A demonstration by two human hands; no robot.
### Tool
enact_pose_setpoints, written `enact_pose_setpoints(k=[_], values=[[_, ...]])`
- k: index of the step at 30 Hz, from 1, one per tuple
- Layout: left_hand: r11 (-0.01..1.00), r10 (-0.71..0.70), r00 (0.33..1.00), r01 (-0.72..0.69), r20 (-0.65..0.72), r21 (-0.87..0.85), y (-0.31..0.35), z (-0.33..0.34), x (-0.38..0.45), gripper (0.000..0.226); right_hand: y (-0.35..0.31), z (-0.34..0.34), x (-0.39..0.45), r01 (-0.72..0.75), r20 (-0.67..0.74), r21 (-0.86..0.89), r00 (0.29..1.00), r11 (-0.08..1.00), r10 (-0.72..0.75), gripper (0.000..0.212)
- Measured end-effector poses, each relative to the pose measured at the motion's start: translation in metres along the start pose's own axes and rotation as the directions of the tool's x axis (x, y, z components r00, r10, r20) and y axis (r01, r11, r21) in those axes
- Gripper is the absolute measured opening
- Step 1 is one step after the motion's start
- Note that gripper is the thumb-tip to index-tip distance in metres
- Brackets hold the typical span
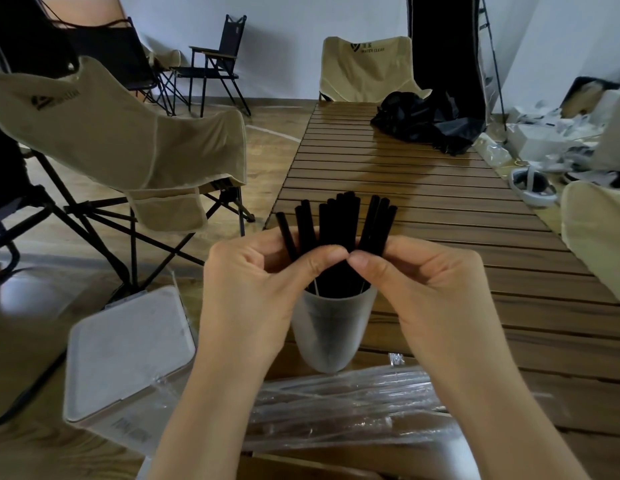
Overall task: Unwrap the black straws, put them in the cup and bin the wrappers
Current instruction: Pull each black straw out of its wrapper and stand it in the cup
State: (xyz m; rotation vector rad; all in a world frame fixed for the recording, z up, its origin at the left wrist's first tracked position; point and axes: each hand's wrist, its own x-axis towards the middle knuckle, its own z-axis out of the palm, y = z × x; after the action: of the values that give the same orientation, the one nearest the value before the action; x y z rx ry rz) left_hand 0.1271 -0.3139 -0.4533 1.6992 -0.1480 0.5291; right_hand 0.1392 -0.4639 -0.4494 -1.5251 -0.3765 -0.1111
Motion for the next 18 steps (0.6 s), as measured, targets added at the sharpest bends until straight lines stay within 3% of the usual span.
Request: enact_pose_setpoints(k=[3,7,10,13,15,18], values=[[0.998,0.048,0.995,-0.052,0.090,0.037,0.000,-0.005,0.000,0.019,0.000,-0.008,0.000,-0.013,0.080,-0.075,0.997,0.997,0.019,0.021],[0.995,0.056,0.975,-0.072,0.213,0.068,0.000,-0.013,-0.001,0.025,-0.005,-0.017,-0.001,0.002,0.227,-0.340,0.971,0.940,0.080,0.028],[0.990,0.025,0.963,-0.061,0.269,0.127,0.003,-0.011,-0.002,0.053,-0.006,-0.011,0.001,0.039,0.255,-0.578,0.957,0.815,0.135,0.025],[0.986,0.051,0.971,-0.087,0.235,0.145,0.009,-0.004,-0.003,0.071,-0.002,0.000,0.004,0.198,0.308,-0.699,0.951,0.688,0.040,0.025],[0.982,0.092,0.975,-0.123,0.203,0.145,0.010,-0.001,-0.003,0.053,0.001,0.002,0.004,0.188,0.290,-0.711,0.956,0.677,0.039,0.042],[0.979,0.104,0.984,-0.128,0.148,0.162,0.005,-0.005,-0.002,0.034,0.010,-0.005,0.001,0.064,0.174,-0.698,0.981,0.714,0.082,0.085]])
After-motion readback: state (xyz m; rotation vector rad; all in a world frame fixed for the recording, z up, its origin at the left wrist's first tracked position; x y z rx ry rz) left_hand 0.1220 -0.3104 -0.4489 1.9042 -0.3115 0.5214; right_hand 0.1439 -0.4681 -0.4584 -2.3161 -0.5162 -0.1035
